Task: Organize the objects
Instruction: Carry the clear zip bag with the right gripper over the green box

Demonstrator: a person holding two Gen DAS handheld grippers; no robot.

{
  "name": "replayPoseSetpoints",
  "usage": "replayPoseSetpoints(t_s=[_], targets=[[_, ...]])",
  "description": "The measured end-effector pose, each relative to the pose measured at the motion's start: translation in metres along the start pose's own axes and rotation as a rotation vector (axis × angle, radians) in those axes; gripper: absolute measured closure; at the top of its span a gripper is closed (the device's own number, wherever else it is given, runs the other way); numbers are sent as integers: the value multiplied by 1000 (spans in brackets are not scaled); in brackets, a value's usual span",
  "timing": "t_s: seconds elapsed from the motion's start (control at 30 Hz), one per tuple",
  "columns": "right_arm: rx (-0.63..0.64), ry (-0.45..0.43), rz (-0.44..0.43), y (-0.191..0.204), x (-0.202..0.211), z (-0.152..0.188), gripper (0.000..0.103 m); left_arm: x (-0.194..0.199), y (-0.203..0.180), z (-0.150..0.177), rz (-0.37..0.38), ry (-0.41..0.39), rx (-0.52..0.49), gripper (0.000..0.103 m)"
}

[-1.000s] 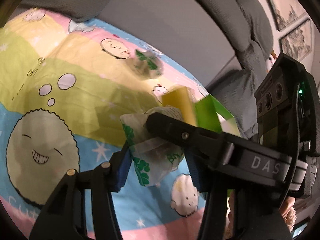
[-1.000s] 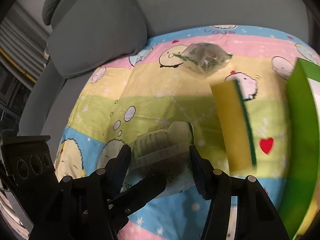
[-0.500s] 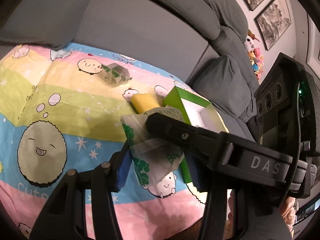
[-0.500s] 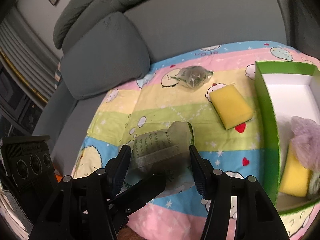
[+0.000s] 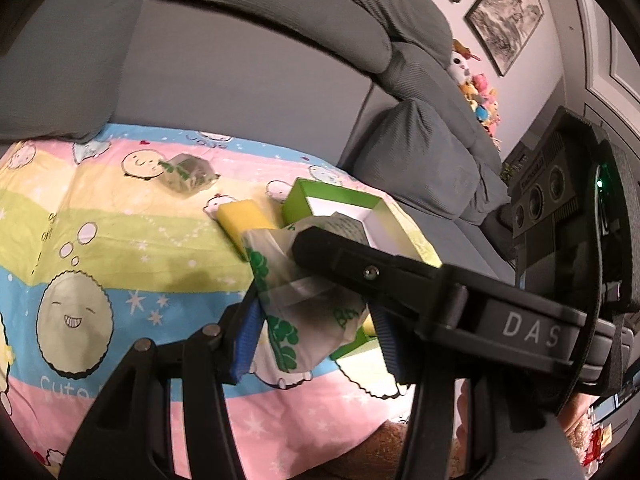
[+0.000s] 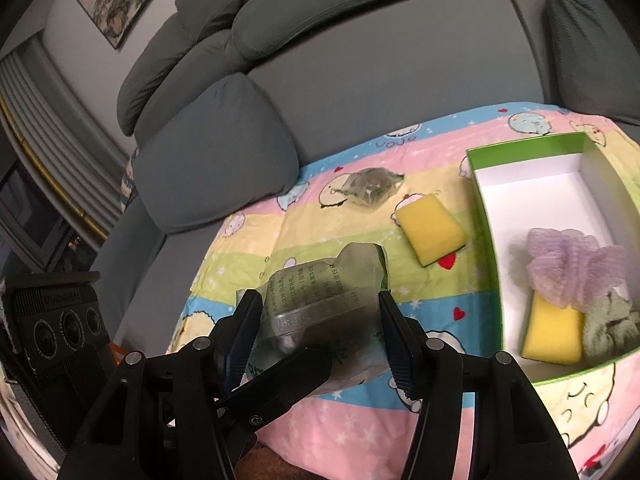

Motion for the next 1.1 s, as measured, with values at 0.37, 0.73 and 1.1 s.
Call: replayPoseSetpoints(t_s=[0.37,0.73,1.1], targets=[[-28,-94,0,-12,35,-3,43,-3,-37,-7,18,-10,-94,53],[-74,-186,2,-37,67,-12,43,-19,-73,-16,38,0,-197,53],[-121,-261,-4,-70,83,-31,43,-47,-96,-31,51,15,-280,53]])
Point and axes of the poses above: each gripper's, at about its wrist camera, not at the fingertips, and x roughly against the way its jaws point, y to its left, z to its underside, the point moved 8 cm from there along -x, roughly the way its jaws point, and after that the axes turned 5 degrees about y, right-handed, at the moved point
